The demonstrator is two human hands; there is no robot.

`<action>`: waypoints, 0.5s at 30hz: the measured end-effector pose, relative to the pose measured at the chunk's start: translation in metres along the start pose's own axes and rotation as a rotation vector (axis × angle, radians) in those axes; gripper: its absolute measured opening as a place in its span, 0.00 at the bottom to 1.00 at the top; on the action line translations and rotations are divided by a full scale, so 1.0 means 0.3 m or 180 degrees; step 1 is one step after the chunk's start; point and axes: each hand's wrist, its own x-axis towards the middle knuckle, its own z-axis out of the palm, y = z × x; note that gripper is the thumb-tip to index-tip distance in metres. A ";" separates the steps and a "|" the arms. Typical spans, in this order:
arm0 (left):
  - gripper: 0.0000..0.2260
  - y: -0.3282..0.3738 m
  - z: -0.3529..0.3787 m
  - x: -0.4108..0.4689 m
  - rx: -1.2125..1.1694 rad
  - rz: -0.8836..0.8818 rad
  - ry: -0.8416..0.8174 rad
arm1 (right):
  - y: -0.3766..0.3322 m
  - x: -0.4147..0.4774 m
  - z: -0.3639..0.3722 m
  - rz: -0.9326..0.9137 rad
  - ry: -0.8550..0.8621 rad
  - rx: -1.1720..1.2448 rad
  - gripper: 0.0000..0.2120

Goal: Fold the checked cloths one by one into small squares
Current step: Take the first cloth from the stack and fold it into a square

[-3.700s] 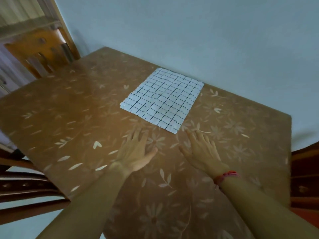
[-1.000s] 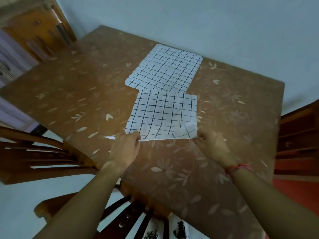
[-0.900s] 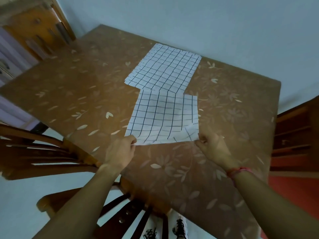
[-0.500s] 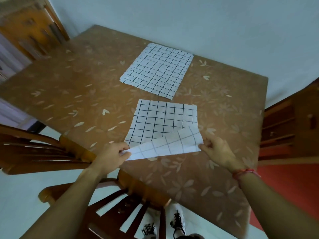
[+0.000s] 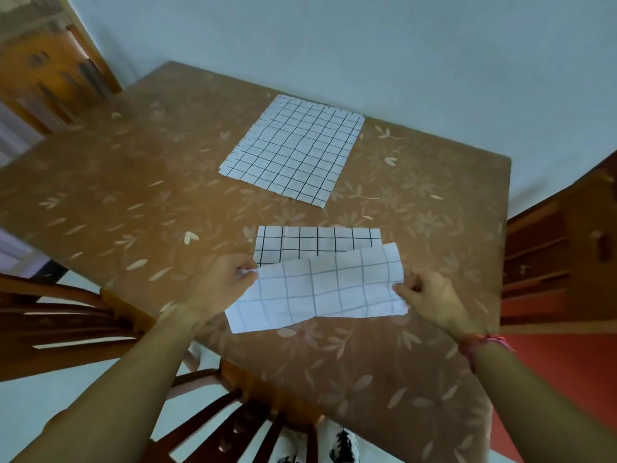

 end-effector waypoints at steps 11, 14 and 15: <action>0.03 0.008 0.073 0.377 0.0306 0.0213 0.0350 | 0.061 0.256 0.028 0.0794 -0.0936 0.1601 0.18; 0.04 -0.018 0.113 0.439 0.0359 0.0197 0.0331 | 0.110 0.296 0.069 0.1050 -0.0982 0.1416 0.13; 0.04 -0.025 0.129 0.453 0.0372 0.0224 0.0356 | 0.117 0.305 0.084 0.1097 -0.0864 0.1363 0.12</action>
